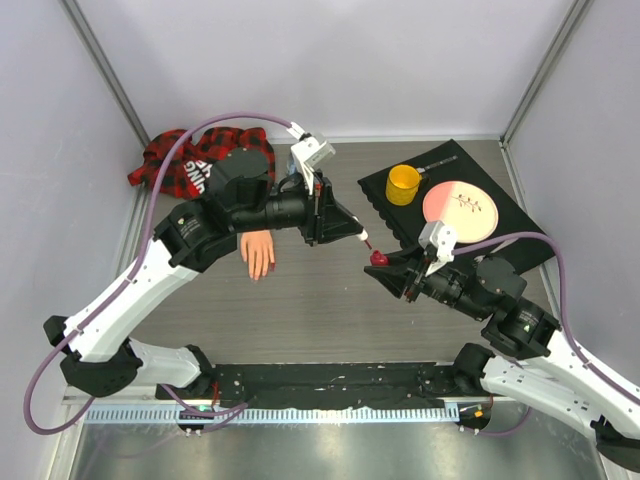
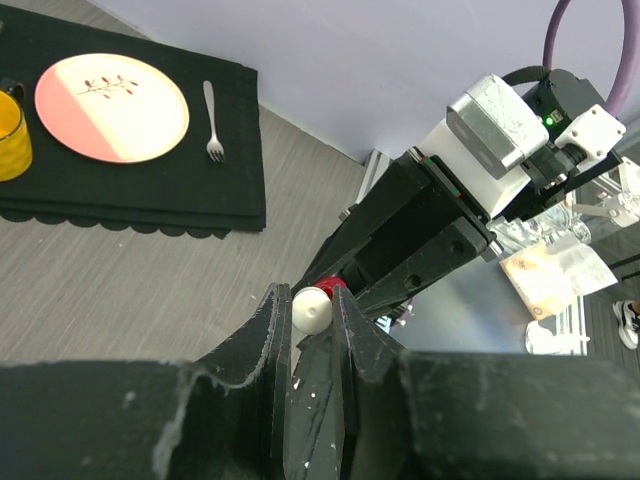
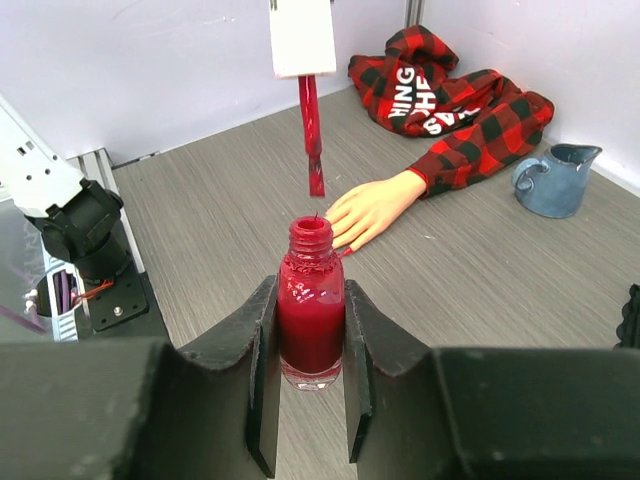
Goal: Paint the nails
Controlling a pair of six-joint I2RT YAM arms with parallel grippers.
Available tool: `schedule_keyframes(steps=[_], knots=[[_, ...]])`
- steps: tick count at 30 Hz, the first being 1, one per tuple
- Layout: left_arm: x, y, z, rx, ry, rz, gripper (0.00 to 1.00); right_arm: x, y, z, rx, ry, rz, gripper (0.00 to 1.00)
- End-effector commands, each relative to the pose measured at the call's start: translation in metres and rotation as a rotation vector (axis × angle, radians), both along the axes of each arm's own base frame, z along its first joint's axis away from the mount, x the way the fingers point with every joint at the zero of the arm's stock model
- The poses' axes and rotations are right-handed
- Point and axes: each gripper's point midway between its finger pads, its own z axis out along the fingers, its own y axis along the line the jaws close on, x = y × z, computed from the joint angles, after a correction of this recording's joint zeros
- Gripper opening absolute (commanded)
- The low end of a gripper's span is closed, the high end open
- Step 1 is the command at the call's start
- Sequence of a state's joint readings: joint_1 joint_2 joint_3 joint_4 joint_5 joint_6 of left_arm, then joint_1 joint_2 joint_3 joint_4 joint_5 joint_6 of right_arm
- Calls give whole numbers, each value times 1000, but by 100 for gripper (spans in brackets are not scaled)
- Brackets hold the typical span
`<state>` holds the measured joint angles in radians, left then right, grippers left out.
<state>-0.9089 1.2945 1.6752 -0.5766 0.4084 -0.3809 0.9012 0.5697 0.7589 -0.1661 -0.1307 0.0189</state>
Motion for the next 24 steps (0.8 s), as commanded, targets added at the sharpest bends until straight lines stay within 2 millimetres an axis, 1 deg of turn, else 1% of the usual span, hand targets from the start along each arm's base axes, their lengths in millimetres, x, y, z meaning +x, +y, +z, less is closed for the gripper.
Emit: schedule_keyframes(steps=[1, 13, 24], knots=[[-7, -2, 10, -28, -25, -43, 0, 2, -1, 30, 59, -91, -7, 1], [-12, -4, 13, -36, -35, -57, 0, 3, 3, 26, 48, -82, 3, 1], [-13, -7, 6, -16, -32, -59, 0, 1, 1, 29, 61, -84, 5, 1]])
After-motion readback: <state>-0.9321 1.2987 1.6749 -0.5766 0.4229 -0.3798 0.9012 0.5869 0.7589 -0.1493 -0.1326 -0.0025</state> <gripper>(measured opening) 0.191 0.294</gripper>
